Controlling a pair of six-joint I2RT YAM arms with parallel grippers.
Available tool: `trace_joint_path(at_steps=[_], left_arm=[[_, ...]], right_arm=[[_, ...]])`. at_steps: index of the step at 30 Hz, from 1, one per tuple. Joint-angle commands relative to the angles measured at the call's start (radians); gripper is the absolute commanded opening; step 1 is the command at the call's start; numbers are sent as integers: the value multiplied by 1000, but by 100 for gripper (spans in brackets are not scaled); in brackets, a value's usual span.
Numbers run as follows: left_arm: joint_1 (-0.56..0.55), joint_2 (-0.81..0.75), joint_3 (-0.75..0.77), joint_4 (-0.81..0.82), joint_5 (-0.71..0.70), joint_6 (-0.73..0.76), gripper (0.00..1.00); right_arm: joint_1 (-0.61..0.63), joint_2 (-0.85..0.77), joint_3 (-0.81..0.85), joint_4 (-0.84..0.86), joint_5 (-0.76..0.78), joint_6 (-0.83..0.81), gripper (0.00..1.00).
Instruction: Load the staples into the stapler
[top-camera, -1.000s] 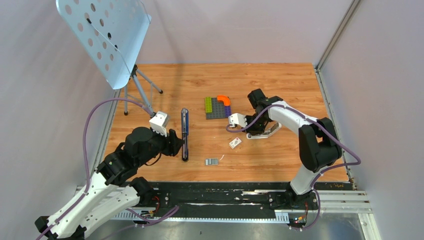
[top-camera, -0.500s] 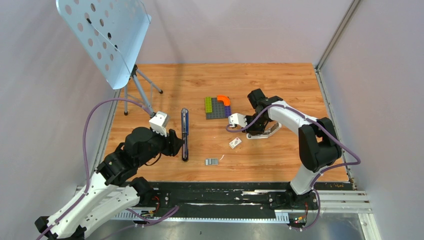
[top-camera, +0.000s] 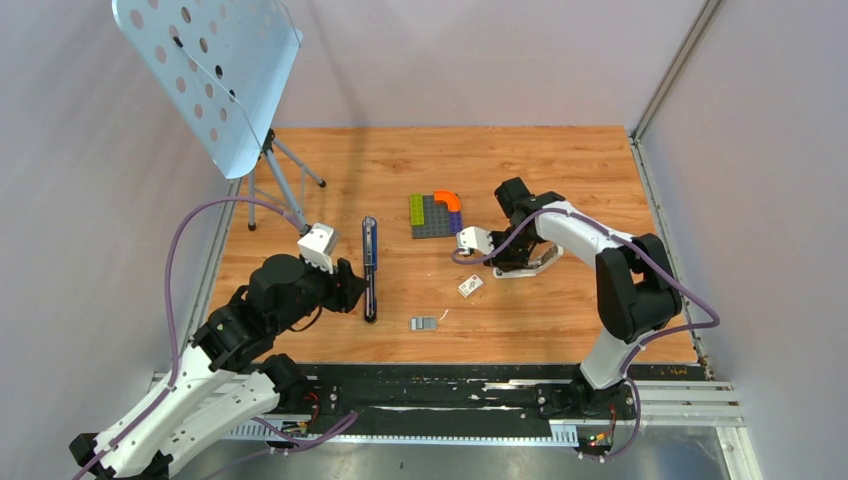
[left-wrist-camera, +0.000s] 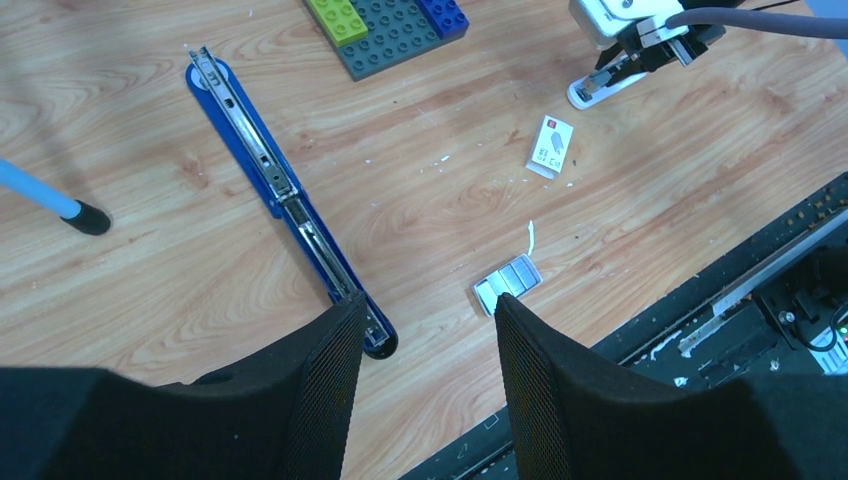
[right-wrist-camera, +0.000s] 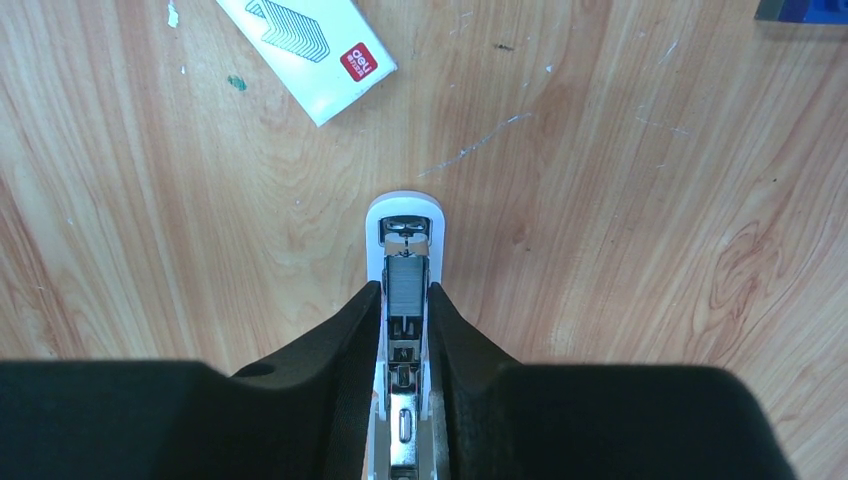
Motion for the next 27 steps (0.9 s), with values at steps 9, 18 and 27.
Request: trace_joint_path(at_steps=[9,18,27], left_arm=[[5,10,-1,18,-10,12,54],[4,157,48,126,107,11,53],[-65,429,117,343,170,-41,53]], right_arm=[[-11,-142,82,81,-65,340,22],[-15,-438,-84,396,192,878,28],[-17,-622,-199,422,431,1340,63]])
